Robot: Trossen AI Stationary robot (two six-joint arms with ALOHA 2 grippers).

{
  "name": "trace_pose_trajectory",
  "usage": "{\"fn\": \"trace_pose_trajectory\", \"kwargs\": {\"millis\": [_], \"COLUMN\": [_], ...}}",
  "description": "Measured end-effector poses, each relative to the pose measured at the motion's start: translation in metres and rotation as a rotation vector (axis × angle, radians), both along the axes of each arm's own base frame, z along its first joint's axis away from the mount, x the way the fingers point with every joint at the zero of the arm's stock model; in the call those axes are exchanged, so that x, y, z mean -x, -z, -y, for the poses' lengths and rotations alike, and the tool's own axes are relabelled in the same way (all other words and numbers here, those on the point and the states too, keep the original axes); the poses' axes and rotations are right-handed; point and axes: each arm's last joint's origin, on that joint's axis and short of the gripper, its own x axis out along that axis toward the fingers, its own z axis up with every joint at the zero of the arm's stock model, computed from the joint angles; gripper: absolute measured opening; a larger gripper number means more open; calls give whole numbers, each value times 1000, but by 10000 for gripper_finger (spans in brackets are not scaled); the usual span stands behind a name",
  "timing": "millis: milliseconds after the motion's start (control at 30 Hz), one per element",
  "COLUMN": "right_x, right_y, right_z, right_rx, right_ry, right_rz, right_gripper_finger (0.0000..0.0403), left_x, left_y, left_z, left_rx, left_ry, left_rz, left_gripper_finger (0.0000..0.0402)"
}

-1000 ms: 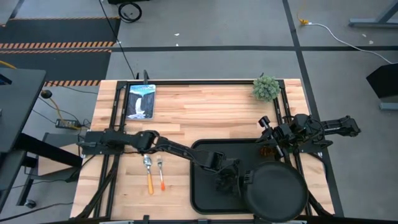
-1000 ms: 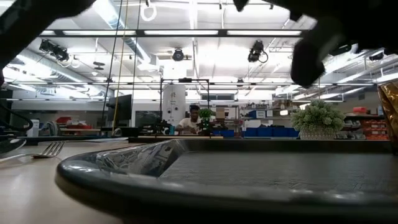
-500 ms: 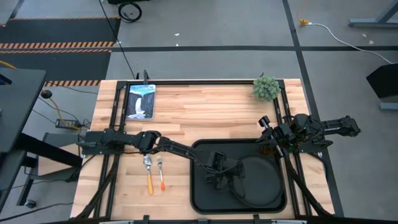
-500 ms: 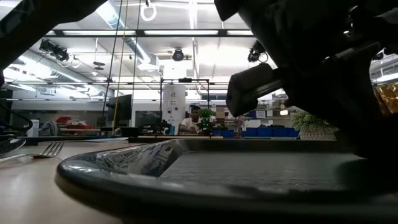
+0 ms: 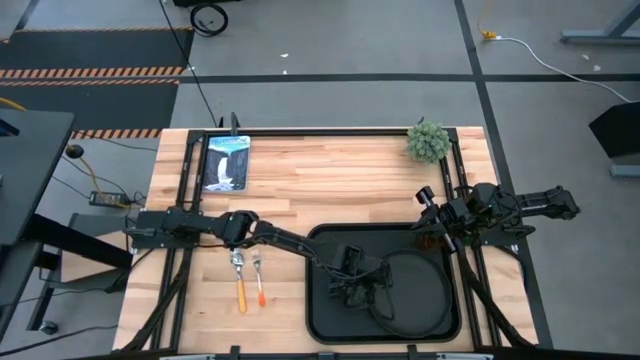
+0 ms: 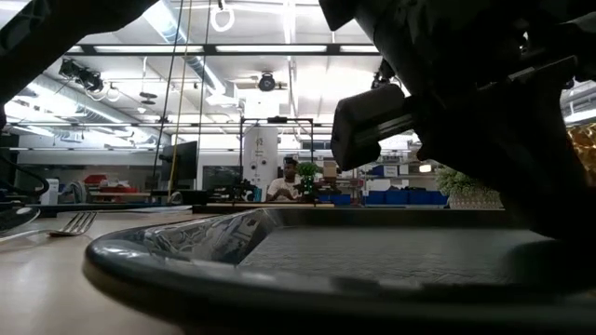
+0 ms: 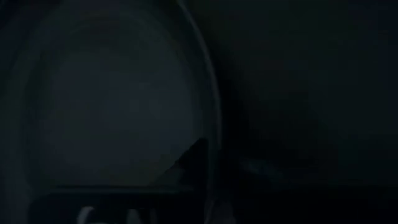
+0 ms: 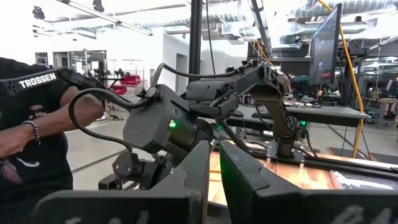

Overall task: Pick and place plate/cup/fork/spoon on tray
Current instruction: Put the black plate on the black tray to the bottom left of the brown cup, then put the orange fork on the black tray to the left of the black plate

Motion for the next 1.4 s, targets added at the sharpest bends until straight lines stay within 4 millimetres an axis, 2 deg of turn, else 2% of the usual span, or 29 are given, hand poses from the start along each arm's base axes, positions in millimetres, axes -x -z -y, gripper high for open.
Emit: {"fn": "trace_pose_trajectory", "kwargs": {"millis": [133,300,467,733,833,967,1167,1400], "right_x": [0,0,0,0,0,0,0,0], "right_y": [0,0,0,0,0,0,0,0], "right_z": [0,0,0,0,0,0,0,0], "right_rx": [0,0,0,0,0,0,0,0], "right_ry": [0,0,0,0,0,0,0,0], "right_rz": [0,0,0,0,0,0,1,0], "right_gripper_finger": [45,45,45,45,45,45,45,45], "left_x": [1,5,6,7,10,20,48,90], "left_y": [0,-4,-9,-11,-17,-37,-49,-55], "left_z": [2,12,19,29,29,26,13,-10], "left_rx": [-49,-258,-359,-341,-376,-388,-351,-366], "left_ry": [-28,-141,-240,-303,-380,-567,-863,-1245], "left_rz": [13,76,146,185,198,211,29,-346], "left_gripper_finger": [102,124,121,103,94,82,69,51]}}
